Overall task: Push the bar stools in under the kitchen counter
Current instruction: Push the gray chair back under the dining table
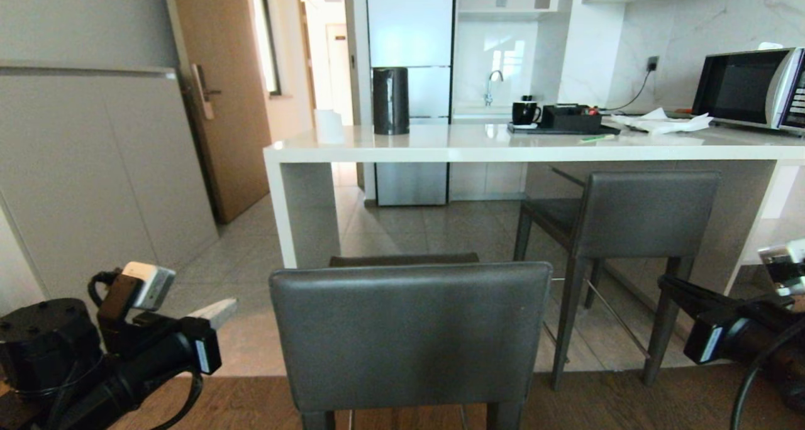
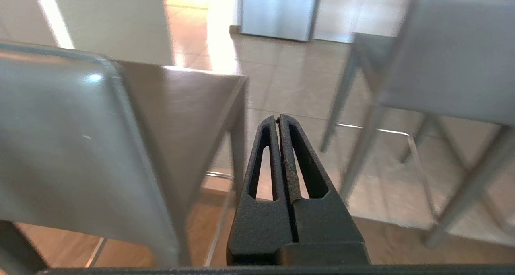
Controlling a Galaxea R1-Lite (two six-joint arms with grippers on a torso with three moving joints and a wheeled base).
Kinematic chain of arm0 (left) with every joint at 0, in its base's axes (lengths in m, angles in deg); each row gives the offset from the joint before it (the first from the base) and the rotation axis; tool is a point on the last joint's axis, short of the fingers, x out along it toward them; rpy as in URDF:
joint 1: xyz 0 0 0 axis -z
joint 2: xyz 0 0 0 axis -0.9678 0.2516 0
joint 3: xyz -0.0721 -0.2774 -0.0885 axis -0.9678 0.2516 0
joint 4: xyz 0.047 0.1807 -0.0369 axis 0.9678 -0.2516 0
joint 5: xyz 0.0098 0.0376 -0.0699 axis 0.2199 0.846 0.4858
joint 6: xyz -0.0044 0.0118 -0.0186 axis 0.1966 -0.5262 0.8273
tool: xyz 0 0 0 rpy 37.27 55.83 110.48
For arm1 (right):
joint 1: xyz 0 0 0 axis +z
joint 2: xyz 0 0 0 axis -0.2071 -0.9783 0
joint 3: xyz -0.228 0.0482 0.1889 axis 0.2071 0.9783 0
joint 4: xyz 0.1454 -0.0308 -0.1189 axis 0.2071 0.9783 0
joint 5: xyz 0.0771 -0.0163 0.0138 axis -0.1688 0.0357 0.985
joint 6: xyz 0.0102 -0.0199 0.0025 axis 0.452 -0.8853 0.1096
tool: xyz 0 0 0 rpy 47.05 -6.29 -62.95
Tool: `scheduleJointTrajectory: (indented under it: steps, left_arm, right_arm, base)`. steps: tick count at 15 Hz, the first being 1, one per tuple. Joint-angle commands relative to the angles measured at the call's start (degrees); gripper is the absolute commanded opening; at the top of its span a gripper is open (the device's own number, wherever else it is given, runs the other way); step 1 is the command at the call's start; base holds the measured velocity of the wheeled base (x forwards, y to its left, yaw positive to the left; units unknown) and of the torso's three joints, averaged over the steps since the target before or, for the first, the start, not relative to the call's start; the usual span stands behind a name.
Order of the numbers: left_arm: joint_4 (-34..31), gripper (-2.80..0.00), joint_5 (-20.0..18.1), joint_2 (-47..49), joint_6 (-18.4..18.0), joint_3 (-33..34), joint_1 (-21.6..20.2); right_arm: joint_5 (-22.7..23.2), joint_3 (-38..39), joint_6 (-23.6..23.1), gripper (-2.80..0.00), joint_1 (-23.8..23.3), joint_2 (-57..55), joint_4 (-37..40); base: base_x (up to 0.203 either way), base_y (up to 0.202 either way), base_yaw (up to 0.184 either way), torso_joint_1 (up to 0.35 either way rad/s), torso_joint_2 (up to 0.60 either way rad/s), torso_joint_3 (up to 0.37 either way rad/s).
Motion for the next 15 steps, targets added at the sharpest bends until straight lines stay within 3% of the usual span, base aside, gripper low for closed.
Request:
scheduleJointTrajectory:
  steps: [1,4,7,12,15]
  left_arm:
    - [2.9,-2.8,0.0,9.1,0.0,-2.2,0.4]
    - [3.3,-2.8,0.4,11.4,0.1,-6.9,0.5]
    - [3.3,-2.8,0.4,13.6,0.0,-7.3,2.0]
    - [3.3,-2.8,2.7,17.2,0.0,-9.9,6.2]
    - [3.3,-2.8,4.0,17.8,0.1,-12.4,6.4]
  right_arm:
    - [-1.0,-0.7,0.0,-2.8,2.7,-7.4,-2.5]
    - [-4.0,-2.8,0.0,-2.8,4.1,-15.3,-9.7]
    - [-5.3,-3.3,-0.1,-2.8,4.9,-21.0,-15.4]
    - [-10.9,-4.7,0.0,-2.8,12.7,-23.7,-16.6]
    - [-12.4,-5.9,0.0,-2.8,14.1,-25.5,-18.1]
  base:
    - [0.0,0.0,0.0,0.0,0.0,0.0]
    - [0.0,0.0,0.0,0.0,0.0,0.0]
    - [0.0,0.0,0.0,0.0,0.0,0.0]
    - [0.0,0.0,0.0,0.0,0.0,0.0]
    - [0.0,0.0,0.0,0.0,0.0,0.0]
